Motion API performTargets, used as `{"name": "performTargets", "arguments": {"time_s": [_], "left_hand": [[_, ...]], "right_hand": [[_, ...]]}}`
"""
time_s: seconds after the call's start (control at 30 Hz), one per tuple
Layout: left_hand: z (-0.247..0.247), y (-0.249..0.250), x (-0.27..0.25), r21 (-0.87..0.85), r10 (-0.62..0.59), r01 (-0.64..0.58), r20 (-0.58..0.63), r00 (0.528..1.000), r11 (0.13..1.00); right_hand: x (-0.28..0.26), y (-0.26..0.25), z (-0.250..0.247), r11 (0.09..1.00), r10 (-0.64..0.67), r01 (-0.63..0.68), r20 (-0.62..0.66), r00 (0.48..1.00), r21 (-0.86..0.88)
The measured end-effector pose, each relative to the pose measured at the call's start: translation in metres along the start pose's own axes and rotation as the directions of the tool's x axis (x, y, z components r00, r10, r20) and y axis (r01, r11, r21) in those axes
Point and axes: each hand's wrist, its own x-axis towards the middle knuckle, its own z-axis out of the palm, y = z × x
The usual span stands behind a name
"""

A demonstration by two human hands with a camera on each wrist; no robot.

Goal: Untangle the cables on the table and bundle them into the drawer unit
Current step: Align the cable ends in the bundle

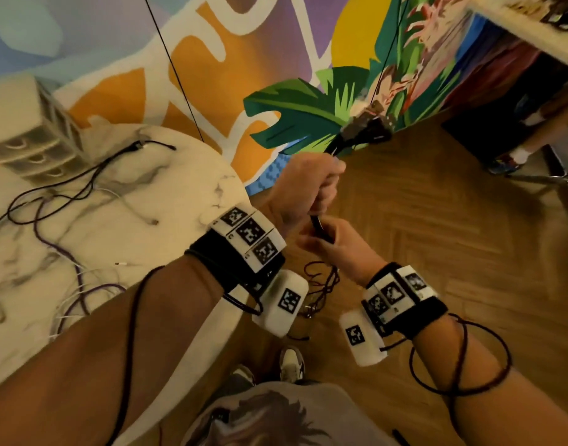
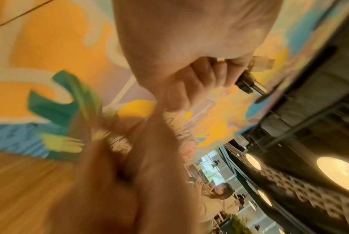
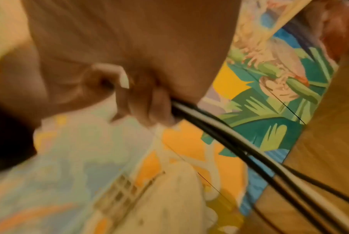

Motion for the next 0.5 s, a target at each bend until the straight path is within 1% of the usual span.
{"name": "performTargets", "arguments": {"time_s": [0.03, 0.07, 0.1, 0.13, 0.17, 0.2, 0.23, 0.27, 0.3, 0.33, 0.4, 0.43, 0.5], "left_hand": [[0.000, 0.005, 0.003, 0.126, 0.071, -0.068, -0.021, 0.997, 0.990], [0.000, 0.011, 0.004, 0.284, 0.141, -0.126, -0.031, 0.990, 0.951], [0.001, 0.015, 0.004, 0.437, 0.212, -0.184, -0.014, 0.977, 0.880], [0.001, 0.020, 0.004, 0.572, 0.271, -0.249, 0.048, 0.961, 0.781], [0.001, 0.025, 0.003, 0.682, 0.307, -0.318, 0.143, 0.941, 0.658], [-0.001, 0.034, 0.003, 0.773, 0.300, -0.368, 0.239, 0.923, 0.516], [-0.004, 0.043, 0.002, 0.837, 0.279, -0.404, 0.315, 0.907, 0.370], [-0.008, 0.052, 0.003, 0.870, 0.268, -0.431, 0.368, 0.891, 0.238], [-0.015, 0.063, 0.004, 0.884, 0.273, -0.448, 0.403, 0.874, 0.131], [-0.019, 0.072, 0.005, 0.877, 0.289, -0.476, 0.441, 0.850, 0.059], [-0.022, 0.082, 0.003, 0.841, 0.295, -0.539, 0.527, 0.797, -0.045], [-0.021, 0.083, 0.004, 0.814, 0.301, -0.574, 0.572, 0.763, -0.090], [-0.022, 0.084, 0.006, 0.780, 0.327, -0.596, 0.623, 0.711, -0.189]], "right_hand": [[0.002, 0.015, 0.004, 0.998, 0.028, -0.030, -0.035, 0.999, -0.049], [0.005, 0.030, 0.009, 0.996, 0.064, -0.069, -0.101, 0.993, -0.051], [0.009, 0.041, 0.011, 0.994, 0.098, -0.105, -0.170, 0.980, -0.031], [0.016, 0.048, 0.013, 0.992, 0.119, -0.125, -0.220, 0.968, -0.015], [0.021, 0.053, 0.015, 0.987, 0.153, -0.159, -0.251, 0.956, -0.005], [0.025, 0.062, 0.016, 0.980, 0.191, -0.199, -0.281, 0.940, -0.001], [0.024, 0.073, 0.016, 0.964, 0.253, -0.266, -0.299, 0.920, -0.003], [0.020, 0.088, 0.015, 0.943, 0.311, -0.333, -0.321, 0.895, -0.016], [0.016, 0.101, 0.013, 0.917, 0.367, -0.398, -0.326, 0.871, -0.033], [0.009, 0.115, 0.010, 0.889, 0.416, -0.456, -0.333, 0.846, -0.046], [0.006, 0.135, 0.002, 0.837, 0.487, -0.542, -0.346, 0.802, -0.079], [0.007, 0.139, 0.000, 0.821, 0.510, -0.566, -0.356, 0.783, -0.070], [0.012, 0.145, -0.003, 0.786, 0.554, -0.614, -0.357, 0.752, -0.072]]}}
